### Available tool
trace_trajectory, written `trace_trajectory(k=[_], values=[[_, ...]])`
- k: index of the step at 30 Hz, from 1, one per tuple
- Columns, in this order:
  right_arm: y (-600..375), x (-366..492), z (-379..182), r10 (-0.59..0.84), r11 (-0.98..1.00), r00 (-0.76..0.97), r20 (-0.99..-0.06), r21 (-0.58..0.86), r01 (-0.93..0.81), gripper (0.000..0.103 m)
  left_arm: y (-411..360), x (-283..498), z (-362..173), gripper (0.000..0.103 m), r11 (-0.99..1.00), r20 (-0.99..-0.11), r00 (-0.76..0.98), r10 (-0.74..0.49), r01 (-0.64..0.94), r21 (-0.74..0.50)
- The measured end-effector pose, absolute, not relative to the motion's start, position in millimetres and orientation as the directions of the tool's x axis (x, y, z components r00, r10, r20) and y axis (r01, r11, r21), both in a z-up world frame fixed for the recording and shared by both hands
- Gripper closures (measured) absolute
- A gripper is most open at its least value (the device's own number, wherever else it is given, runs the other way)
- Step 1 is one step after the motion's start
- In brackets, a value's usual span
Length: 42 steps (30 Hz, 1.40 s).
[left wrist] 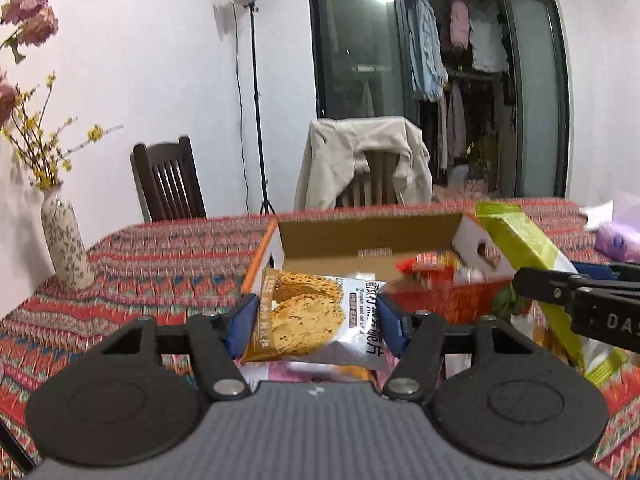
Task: Organize snacks
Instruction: 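Carry both packets over the orange box and open both grippers to drop them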
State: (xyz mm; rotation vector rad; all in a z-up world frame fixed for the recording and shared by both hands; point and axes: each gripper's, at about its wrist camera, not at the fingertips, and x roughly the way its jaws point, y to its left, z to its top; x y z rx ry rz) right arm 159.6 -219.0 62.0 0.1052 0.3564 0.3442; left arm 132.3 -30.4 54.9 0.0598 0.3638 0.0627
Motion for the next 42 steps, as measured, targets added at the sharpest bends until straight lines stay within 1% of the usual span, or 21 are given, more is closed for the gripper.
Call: trace_trajectory(k=[5, 10, 14, 18, 21, 25, 26, 29, 32, 37, 38, 39, 40, 42], values=[[-218.0, 194.8, 85.7, 0.333, 0.941, 0.884, -0.329, 0.172, -0.290, 0.068, -31.7, 155.8, 80.4, 0.039, 0.997, -0.313, 0.947, 0.070, -0.058, 0.048], [-213.2, 223.7, 106.3, 0.299, 0.952, 0.902, -0.312, 0.168, -0.257, 0.068, -32.6, 185.4, 100.8, 0.039, 0.998, -0.281, 0.957, 0.067, -0.065, 0.016], [-207.5, 253.1, 116.0, 0.270, 0.959, 0.911, -0.312, 0.170, -0.226, 0.068, -32.3, 215.1, 109.9, 0.039, 0.997, -0.276, 0.959, 0.069, -0.074, -0.009], [-204.1, 289.1, 115.0, 0.255, 0.958, 0.907, -0.334, 0.216, -0.190, 0.068, -30.6, 248.0, 112.7, 0.039, 0.994, -0.279, 0.957, 0.086, -0.101, -0.040], [-198.7, 311.4, 104.5, 0.228, 0.962, 0.912, -0.340, 0.224, -0.157, 0.068, -28.4, 272.1, 106.0, 0.039, 0.990, -0.283, 0.954, 0.099, -0.124, -0.072], [-197.5, 328.0, 80.0, 0.232, 0.960, 0.911, -0.340, 0.230, -0.159, 0.068, -19.0, 297.7, 85.9, 0.039, 0.983, -0.294, 0.949, 0.114, -0.151, -0.107], [-197.4, 332.2, 74.7, 0.234, 0.961, 0.905, -0.354, 0.228, -0.159, 0.068, -16.8, 301.6, 79.3, 0.039, 0.983, -0.295, 0.949, 0.110, -0.149, -0.111], [-200.7, 341.5, 64.7, 0.250, 0.954, 0.889, -0.383, 0.255, -0.159, 0.068, -14.8, 316.5, 63.3, 0.039, 0.985, -0.339, 0.935, 0.107, -0.147, -0.094], [-196.5, 348.5, 55.3, 0.236, 0.961, 0.881, -0.409, 0.234, -0.149, 0.068, -12.2, 323.9, 52.4, 0.039, 0.984, -0.367, 0.922, 0.120, -0.160, -0.081], [-194.4, 352.9, 44.1, 0.233, 0.963, 0.872, -0.431, 0.227, -0.145, 0.068, -14.7, 322.2, 42.9, 0.039, 0.985, -0.367, 0.920, 0.137, -0.167, -0.051], [-194.9, 351.4, 42.7, 0.233, 0.963, 0.871, -0.432, 0.226, -0.145, 0.067, -14.4, 321.2, 42.2, 0.037, 0.984, -0.363, 0.921, 0.138, -0.169, -0.053], [-195.0, 350.7, 42.4, 0.233, 0.963, 0.871, -0.432, 0.227, -0.145, 0.067, -13.4, 318.5, 41.2, 0.032, 0.983, -0.356, 0.924, 0.139, -0.172, -0.061], [-194.9, 349.4, 42.2, 0.234, 0.963, 0.871, -0.432, 0.226, -0.147, 0.066, -12.4, 317.1, 40.9, 0.030, 0.982, -0.352, 0.925, 0.144, -0.178, -0.065], [-194.8, 348.0, 42.1, 0.237, 0.963, 0.870, -0.432, 0.222, -0.152, 0.062, -11.4, 315.2, 40.8, 0.018, 0.980, -0.343, 0.927, 0.152, -0.186, -0.068]])
